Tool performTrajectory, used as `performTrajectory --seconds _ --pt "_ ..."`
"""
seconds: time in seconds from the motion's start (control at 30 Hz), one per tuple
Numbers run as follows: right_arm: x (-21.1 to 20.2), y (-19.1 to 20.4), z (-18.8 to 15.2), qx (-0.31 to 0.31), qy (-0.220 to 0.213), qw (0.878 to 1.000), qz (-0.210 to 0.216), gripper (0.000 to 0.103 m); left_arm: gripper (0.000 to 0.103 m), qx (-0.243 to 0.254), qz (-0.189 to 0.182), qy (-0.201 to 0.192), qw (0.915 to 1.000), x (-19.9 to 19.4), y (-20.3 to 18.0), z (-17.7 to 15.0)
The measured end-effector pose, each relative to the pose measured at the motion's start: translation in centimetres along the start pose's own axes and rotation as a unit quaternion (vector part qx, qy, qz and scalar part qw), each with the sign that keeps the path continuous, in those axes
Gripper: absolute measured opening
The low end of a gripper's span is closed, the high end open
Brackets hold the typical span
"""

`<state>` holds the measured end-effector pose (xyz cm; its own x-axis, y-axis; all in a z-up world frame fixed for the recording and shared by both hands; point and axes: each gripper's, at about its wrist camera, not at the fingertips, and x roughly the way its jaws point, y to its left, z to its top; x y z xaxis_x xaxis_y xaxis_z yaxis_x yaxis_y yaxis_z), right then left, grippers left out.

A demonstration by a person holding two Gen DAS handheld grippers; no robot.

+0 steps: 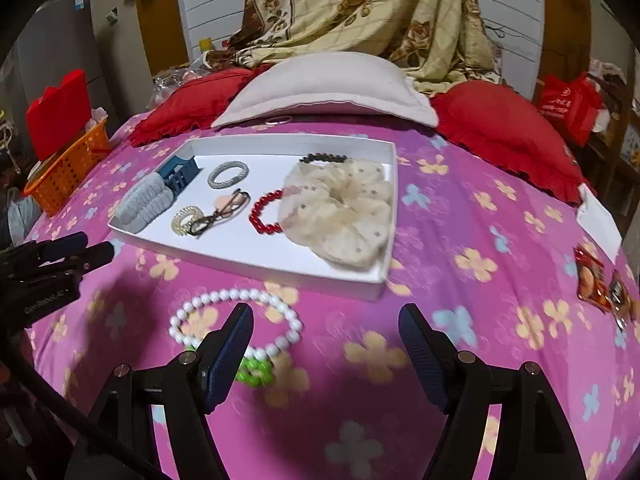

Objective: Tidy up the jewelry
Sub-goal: 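Lift both open tools out of the box, then lower both tools toward the white pearl bracelet and green bead bracelet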

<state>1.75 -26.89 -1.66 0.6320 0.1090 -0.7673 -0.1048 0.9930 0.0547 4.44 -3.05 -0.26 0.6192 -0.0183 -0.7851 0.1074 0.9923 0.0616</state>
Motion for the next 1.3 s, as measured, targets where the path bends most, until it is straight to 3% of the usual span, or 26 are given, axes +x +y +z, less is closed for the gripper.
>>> performTrajectory --seconds 0.23,0.47,1.07,1.3 --pt "-0.7 -1.4 -2.0 0.015 0.014 1.0 0.011 0.073 0.052 -0.002 -0.036 0.013 0.9992 -1.1 -0.4 -1.6" --pt "-0.9 -1.5 -3.5 0.027 0.024 0.999 0.018 0.073 0.052 0.007 -0.048 0.02 0.9986 -1.6 -1.6 -2.8" --pt "0.5 1.5 -3.3 0.0 0.034 0.999 0.019 0.073 0.052 -0.014 -0.065 0.035 0.9971 -1.1 -1.3 -3.5" --pt "2.5 2.9 -3.0 -0.024 0.045 0.999 0.0 0.073 0.052 -0.022 -0.07 0.042 0.9964 -0.6 -1.0 -3.7"
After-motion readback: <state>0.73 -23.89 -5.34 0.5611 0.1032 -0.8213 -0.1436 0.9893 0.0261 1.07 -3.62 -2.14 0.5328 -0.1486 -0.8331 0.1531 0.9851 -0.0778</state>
